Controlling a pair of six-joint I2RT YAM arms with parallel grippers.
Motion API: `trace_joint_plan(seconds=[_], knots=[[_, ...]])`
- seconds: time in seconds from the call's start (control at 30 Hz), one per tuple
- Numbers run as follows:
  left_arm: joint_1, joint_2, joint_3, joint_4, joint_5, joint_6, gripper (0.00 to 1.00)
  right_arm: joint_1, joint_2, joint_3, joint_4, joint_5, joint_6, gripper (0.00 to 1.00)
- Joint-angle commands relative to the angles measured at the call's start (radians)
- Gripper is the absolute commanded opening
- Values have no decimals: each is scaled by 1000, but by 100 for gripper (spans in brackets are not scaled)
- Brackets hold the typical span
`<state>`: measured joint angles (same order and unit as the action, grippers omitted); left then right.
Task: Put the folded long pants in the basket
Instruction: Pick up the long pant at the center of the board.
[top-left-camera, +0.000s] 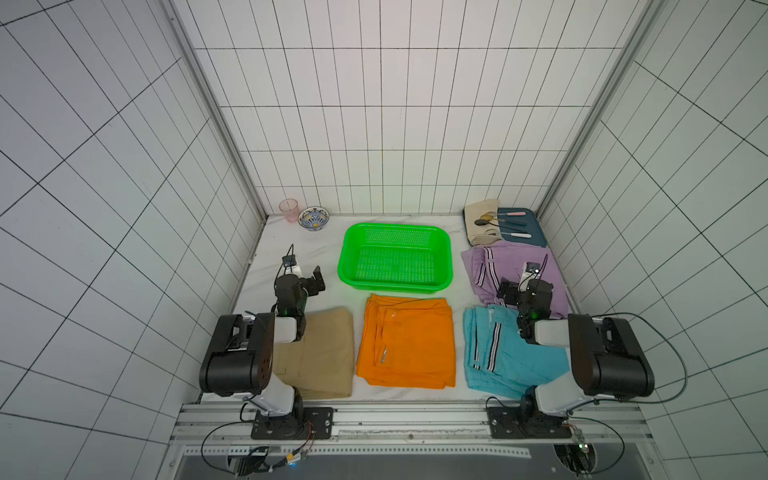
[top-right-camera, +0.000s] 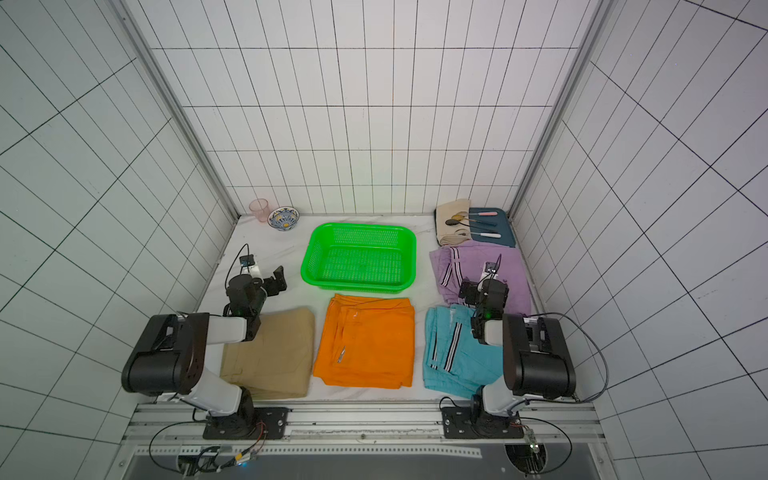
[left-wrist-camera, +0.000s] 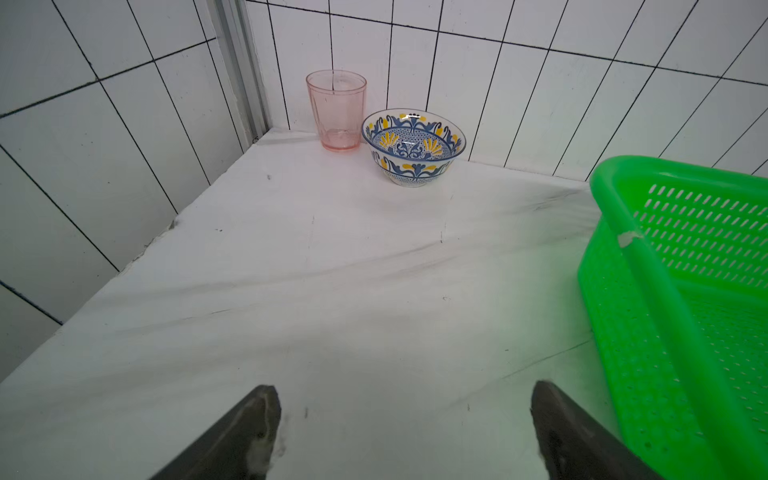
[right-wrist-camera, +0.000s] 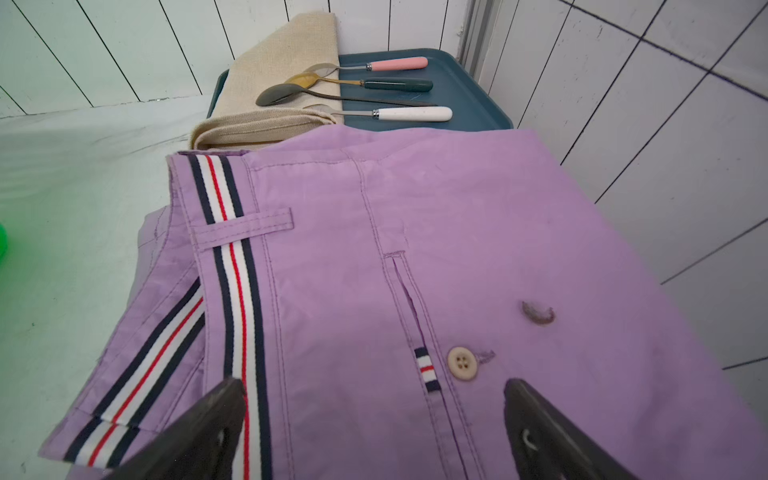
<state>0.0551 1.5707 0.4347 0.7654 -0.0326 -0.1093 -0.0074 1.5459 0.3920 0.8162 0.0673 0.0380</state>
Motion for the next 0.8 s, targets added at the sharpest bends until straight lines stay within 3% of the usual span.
trace_joint_plan(seconds=[0.0, 0.6, 0.63, 0.7, 0.73, 0.77], knots=[[-11, -16, 4, 19, 4, 24, 97, -6, -10, 36, -6, 5, -4, 99], [-6, -15, 14, 13, -14, 13, 97, -6, -10, 37, -2, 9, -5, 99], [-18, -19, 23, 23, -81, 14, 97, 12, -25, 39, 1, 100, 12, 99], [-48, -120, 94, -226, -176, -6, 98, 122, -159, 78, -176, 467, 26, 99], [-60, -177, 147, -370, -209, -45, 98, 183, -236, 84, -207, 552, 10, 99], [-67, -228, 190, -492, -238, -128, 97, 213, -306, 74, -211, 546, 59, 99]])
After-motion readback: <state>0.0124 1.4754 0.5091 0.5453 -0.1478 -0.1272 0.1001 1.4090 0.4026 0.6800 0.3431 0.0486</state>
